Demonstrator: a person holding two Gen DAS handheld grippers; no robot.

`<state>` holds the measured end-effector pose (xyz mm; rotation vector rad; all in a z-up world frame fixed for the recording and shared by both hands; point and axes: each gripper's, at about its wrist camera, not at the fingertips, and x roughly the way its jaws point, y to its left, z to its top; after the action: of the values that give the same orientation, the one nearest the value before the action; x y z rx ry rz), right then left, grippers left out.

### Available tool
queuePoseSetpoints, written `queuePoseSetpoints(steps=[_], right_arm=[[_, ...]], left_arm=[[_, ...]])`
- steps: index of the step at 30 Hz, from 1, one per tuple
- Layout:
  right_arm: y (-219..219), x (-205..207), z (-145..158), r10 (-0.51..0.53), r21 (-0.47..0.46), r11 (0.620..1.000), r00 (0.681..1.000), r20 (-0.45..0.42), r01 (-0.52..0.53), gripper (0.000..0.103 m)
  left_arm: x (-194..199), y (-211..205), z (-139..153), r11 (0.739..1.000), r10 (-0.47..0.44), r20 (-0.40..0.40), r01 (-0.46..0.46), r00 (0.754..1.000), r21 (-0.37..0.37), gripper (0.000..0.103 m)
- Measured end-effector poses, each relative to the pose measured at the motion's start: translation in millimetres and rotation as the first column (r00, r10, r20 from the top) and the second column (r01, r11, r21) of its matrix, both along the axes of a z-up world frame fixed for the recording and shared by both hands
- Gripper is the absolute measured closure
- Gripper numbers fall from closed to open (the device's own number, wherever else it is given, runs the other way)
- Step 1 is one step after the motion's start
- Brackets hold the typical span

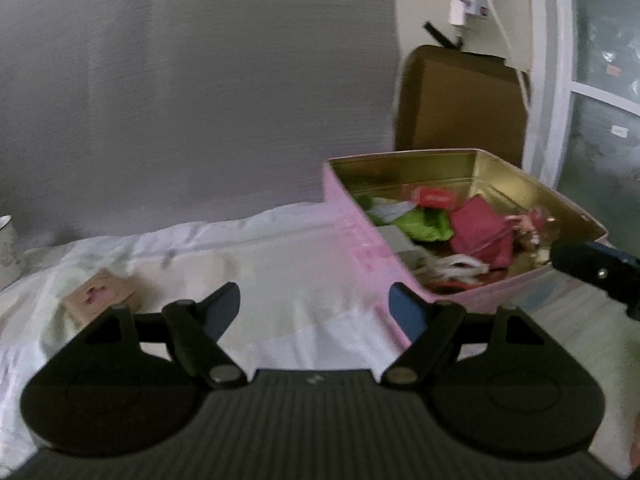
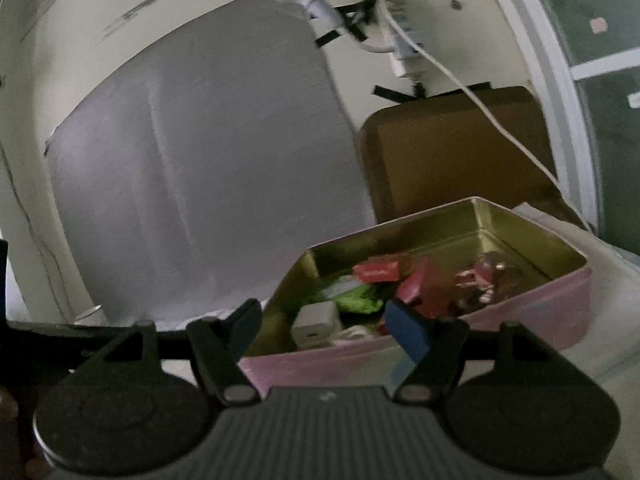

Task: Organize rigid objects
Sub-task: 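Carry the red box into the pink tin and open the right gripper, then move the right gripper back toward the brown cardboard box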

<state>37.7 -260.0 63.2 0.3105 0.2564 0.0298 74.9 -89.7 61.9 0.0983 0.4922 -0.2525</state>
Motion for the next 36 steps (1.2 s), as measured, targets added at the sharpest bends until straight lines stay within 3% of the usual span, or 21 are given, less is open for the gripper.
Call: queuePoseSetpoints(steps=[11,21,36], right_arm=[[65.8,11.3,-0.1,0.123,-0.094,0.987,0.991,-0.055,-0.128,0.033],[114.9,30.9,-11.7,0.219,-0.149,0.96,0.968,-0.126,-0.237,0.032],[151.7,49.4,-27.4,0.296,-0.173,0.928,0.935,-0.198,-0.33,0.032]], left_arm=[[8.2,65.6,-22.2,0.991,0.133,-0.036,-0.134,0.99,-0.03,0.02],[21.0,118.6,-43.9,0.961,0.268,-0.074,-0.272,0.961,-0.056,0.02],[29.3,142.4,-56.2,0.937,0.327,-0.118,-0.338,0.938,-0.086,0.02]])
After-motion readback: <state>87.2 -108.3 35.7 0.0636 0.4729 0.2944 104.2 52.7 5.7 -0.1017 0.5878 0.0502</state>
